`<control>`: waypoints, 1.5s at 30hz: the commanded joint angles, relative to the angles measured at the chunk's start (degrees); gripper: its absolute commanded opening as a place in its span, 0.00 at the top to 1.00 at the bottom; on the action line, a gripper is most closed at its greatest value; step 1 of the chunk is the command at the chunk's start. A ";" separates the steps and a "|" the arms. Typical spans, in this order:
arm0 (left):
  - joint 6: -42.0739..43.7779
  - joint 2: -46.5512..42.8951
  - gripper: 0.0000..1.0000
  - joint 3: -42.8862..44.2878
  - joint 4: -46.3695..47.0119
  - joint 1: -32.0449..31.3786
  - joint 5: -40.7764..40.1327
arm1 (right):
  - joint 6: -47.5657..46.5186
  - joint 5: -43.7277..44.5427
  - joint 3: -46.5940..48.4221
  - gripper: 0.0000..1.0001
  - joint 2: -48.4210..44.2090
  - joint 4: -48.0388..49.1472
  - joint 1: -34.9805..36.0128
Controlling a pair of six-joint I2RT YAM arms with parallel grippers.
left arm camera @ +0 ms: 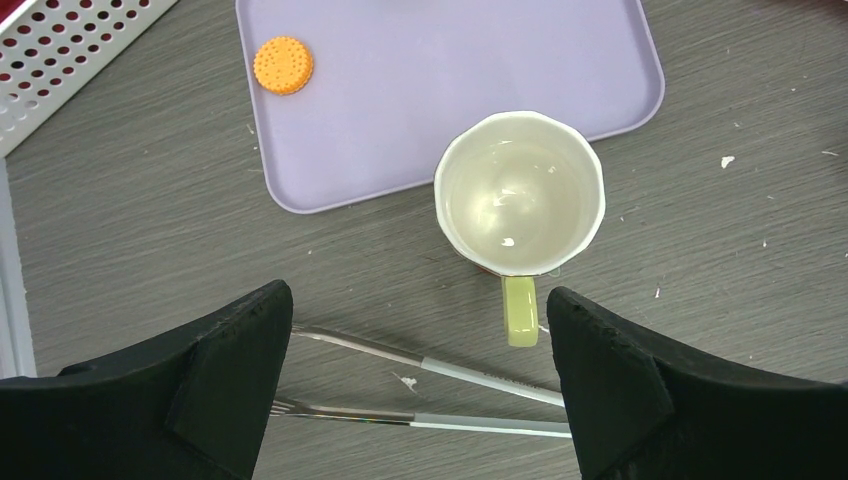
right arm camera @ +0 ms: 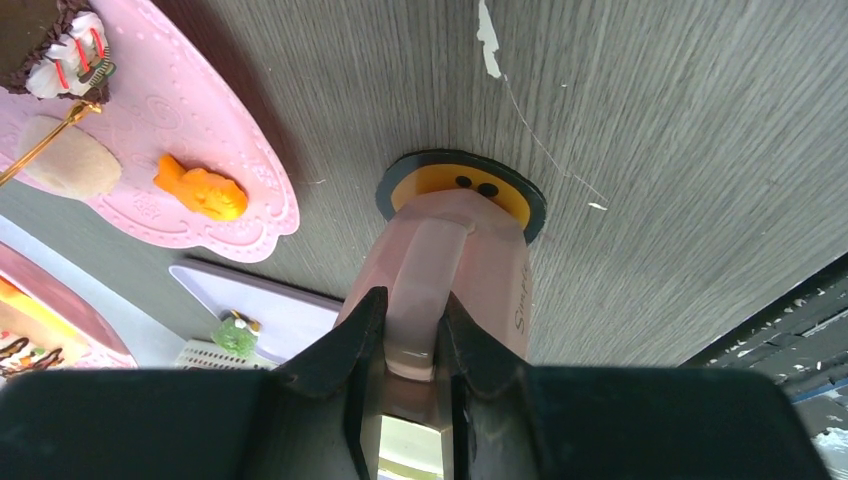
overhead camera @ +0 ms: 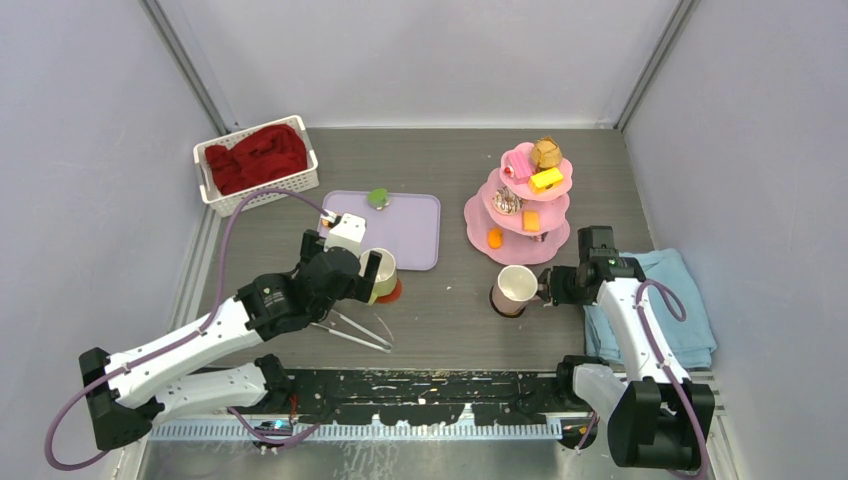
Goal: Serve the afternoon tea
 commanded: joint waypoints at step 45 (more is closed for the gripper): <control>0.24 1.50 0.01 15.52 -7.59 1.00 -2.96 | -73.25 16.14 58.05 0.18 6.48 17.09 -0.12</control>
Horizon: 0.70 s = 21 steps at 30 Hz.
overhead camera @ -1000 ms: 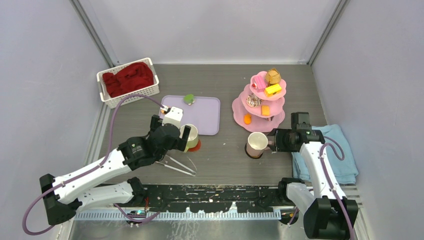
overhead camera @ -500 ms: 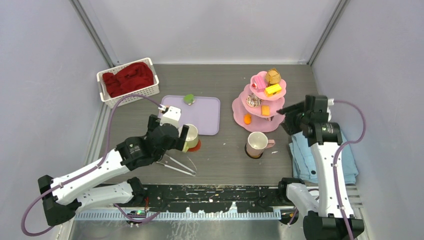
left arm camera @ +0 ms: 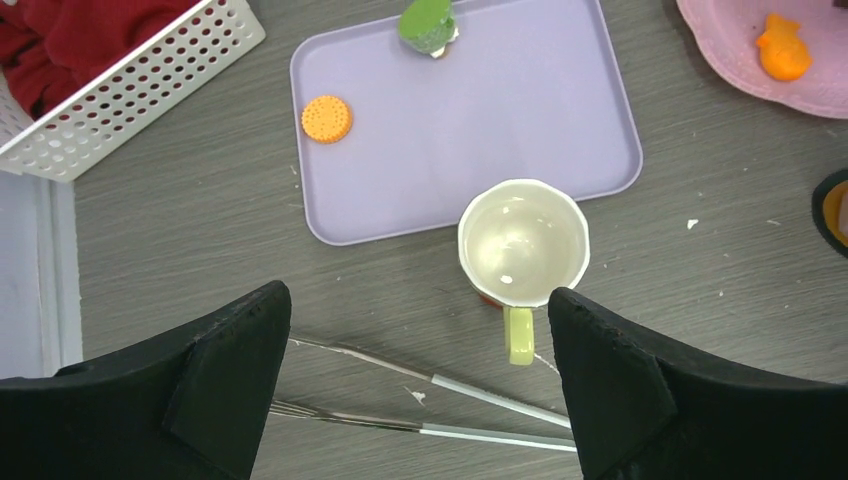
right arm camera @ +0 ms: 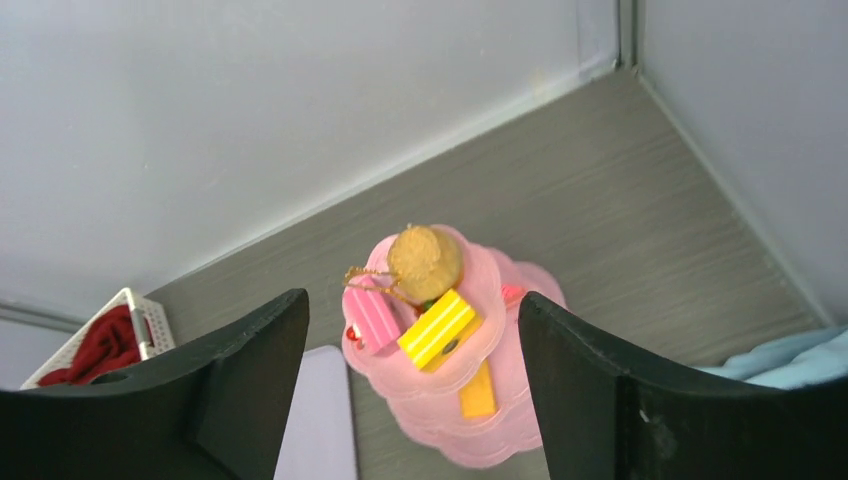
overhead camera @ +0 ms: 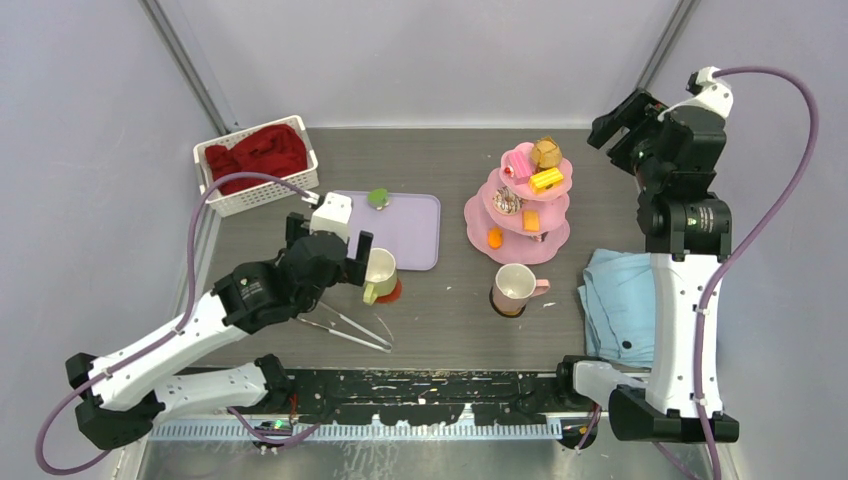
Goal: Serve the afternoon tea
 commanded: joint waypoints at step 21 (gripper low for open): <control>1.70 9.09 0.01 15.71 3.82 12.53 18.69 | -10.63 19.55 -11.49 0.00 -0.19 9.72 -0.19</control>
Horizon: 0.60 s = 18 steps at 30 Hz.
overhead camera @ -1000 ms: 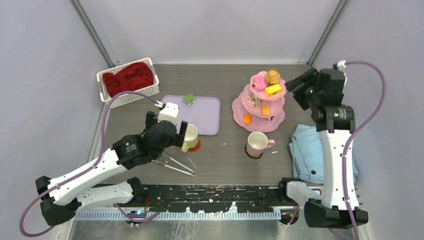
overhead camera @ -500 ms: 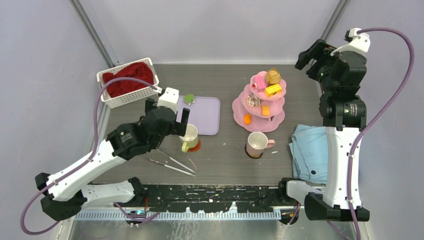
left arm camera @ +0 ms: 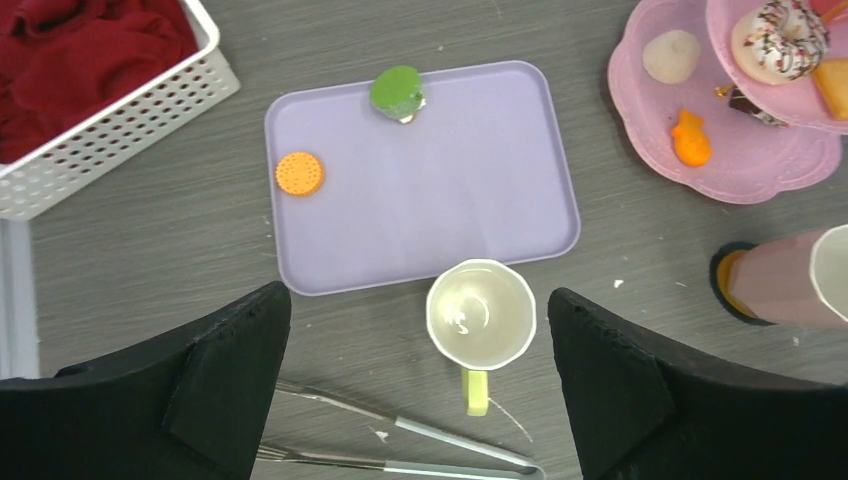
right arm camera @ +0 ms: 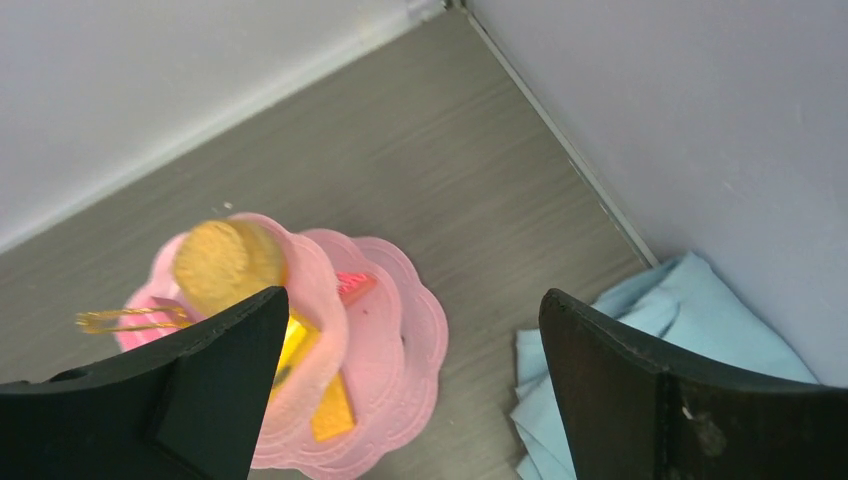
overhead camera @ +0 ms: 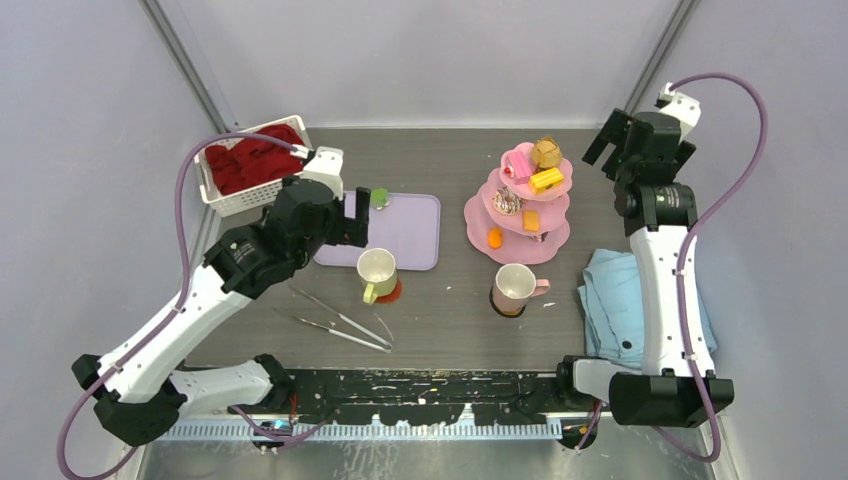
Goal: Serve the afternoon tea
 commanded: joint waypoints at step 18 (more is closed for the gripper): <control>-8.68 9.17 0.01 3.52 3.76 2.82 14.53 | 0.47 19.05 -9.09 0.00 -11.87 8.00 -0.18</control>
